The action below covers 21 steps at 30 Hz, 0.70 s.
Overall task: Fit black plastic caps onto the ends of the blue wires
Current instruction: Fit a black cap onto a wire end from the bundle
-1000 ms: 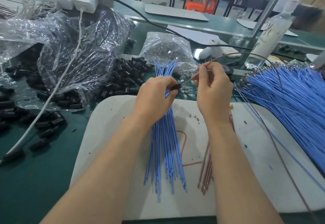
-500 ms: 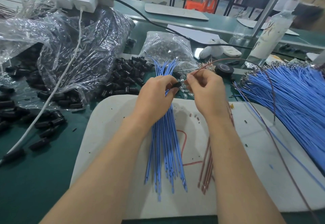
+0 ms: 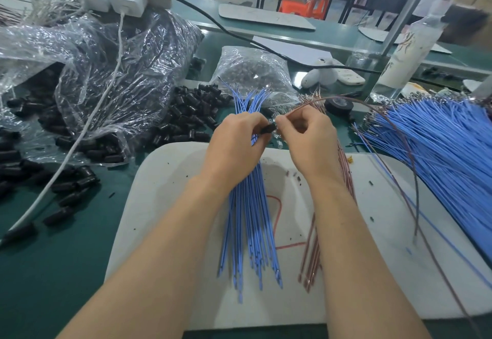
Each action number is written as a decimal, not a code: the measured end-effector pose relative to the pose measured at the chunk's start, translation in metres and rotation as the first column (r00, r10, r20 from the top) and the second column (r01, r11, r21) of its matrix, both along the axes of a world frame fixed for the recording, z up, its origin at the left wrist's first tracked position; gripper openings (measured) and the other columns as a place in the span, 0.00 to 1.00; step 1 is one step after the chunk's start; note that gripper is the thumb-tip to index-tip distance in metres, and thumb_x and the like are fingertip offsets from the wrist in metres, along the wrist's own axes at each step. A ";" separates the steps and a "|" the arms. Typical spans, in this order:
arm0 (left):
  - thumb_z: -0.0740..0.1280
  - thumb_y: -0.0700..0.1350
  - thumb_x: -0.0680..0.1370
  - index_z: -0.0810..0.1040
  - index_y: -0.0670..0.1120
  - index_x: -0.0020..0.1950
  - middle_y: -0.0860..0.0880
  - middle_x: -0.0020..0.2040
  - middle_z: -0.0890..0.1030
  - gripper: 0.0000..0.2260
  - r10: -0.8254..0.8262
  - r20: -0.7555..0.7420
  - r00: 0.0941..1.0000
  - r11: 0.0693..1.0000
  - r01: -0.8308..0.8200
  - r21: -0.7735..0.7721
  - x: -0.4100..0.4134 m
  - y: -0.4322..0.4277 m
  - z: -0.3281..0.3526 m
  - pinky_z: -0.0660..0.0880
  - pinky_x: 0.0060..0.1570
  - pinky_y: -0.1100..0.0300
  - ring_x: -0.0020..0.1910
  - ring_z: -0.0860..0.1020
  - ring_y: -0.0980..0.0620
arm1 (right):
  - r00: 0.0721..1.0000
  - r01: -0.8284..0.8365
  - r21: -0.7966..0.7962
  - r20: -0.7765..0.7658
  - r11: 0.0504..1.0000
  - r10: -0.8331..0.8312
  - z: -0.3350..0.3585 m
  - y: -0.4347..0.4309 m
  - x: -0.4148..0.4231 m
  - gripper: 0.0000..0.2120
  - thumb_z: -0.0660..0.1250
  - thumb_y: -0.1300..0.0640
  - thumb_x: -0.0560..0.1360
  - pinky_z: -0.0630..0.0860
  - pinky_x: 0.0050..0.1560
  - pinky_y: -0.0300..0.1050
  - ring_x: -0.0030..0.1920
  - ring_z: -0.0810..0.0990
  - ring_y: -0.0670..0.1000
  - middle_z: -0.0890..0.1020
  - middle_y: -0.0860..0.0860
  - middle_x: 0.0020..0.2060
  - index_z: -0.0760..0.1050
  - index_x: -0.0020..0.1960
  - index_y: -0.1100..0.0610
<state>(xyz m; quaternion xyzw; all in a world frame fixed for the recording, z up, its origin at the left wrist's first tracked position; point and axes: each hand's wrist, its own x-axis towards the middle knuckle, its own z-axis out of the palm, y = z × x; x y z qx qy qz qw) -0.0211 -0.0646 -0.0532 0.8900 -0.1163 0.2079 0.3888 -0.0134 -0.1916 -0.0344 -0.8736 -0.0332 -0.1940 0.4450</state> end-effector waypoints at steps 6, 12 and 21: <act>0.68 0.46 0.77 0.81 0.47 0.52 0.52 0.49 0.80 0.06 0.079 0.071 0.994 0.994 -0.084 0.063 0.000 -0.002 -0.001 0.64 0.54 0.56 0.53 0.72 0.47 | 0.999 -0.009 0.131 -0.036 0.991 0.014 0.003 -0.001 0.001 0.06 0.68 0.54 0.75 0.78 0.51 0.51 0.42 0.82 0.50 0.84 0.51 0.38 0.80 0.42 0.56; 0.68 0.46 0.77 0.80 0.49 0.53 0.55 0.48 0.81 0.06 0.092 0.113 0.989 0.996 -0.093 0.005 -0.001 -0.002 0.002 0.57 0.50 0.61 0.52 0.72 0.50 | 0.998 -0.040 0.204 -0.049 0.978 0.051 0.003 0.005 -0.002 0.09 0.63 0.49 0.79 0.79 0.52 0.49 0.42 0.82 0.46 0.83 0.46 0.39 0.79 0.44 0.49; 0.68 0.42 0.77 0.80 0.47 0.50 0.56 0.43 0.81 0.04 -0.013 0.028 1.000 0.903 0.023 -0.430 -0.003 -0.005 0.013 0.73 0.52 0.61 0.47 0.78 0.56 | 0.961 -0.194 0.353 -0.119 0.915 0.250 0.011 0.020 -0.011 0.12 0.58 0.52 0.82 0.78 0.40 0.45 0.35 0.80 0.47 0.81 0.52 0.35 0.75 0.55 0.57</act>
